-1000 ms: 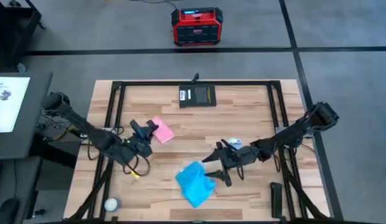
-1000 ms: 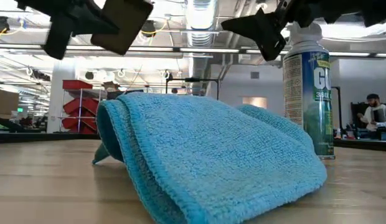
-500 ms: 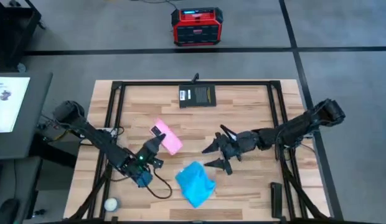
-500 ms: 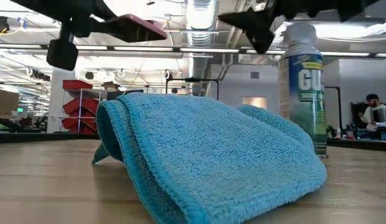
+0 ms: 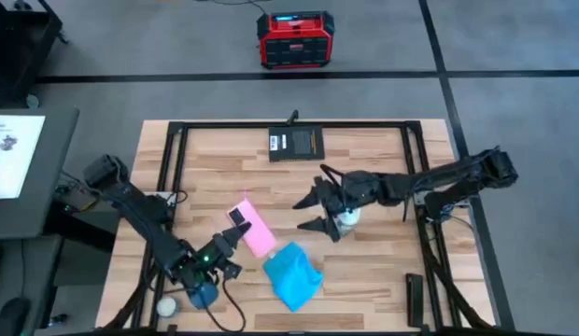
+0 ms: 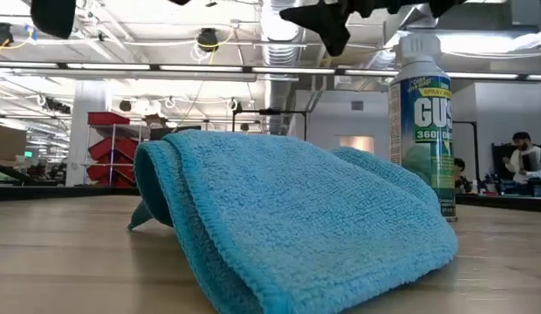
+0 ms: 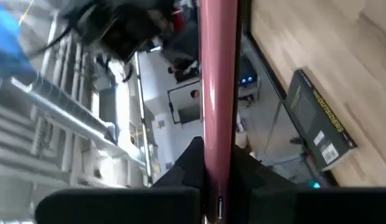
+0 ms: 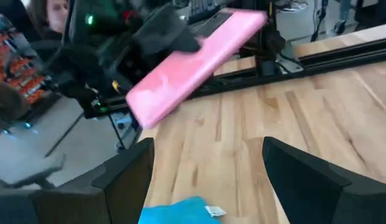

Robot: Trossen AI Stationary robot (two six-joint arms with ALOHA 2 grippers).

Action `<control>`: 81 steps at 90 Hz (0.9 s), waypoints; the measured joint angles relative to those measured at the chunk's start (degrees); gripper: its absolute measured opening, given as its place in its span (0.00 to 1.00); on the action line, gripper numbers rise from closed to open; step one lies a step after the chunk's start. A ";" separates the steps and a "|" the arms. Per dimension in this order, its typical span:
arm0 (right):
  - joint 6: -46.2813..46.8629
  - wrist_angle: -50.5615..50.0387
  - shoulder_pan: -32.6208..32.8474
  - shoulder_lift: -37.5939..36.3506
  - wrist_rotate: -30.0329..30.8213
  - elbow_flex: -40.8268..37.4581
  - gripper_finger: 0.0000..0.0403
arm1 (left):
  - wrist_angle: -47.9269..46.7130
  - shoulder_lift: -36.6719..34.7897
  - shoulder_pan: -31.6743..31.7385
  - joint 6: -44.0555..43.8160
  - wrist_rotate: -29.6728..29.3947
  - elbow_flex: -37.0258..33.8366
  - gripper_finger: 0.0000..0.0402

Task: Apply microfiber cloth
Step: Spray the back of the cellphone with the spray bottle

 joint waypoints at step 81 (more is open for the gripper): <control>7.03 0.28 -2.89 20.42 -21.45 18.80 0.71 | -12.49 5.77 0.11 -5.06 -1.68 6.54 0.01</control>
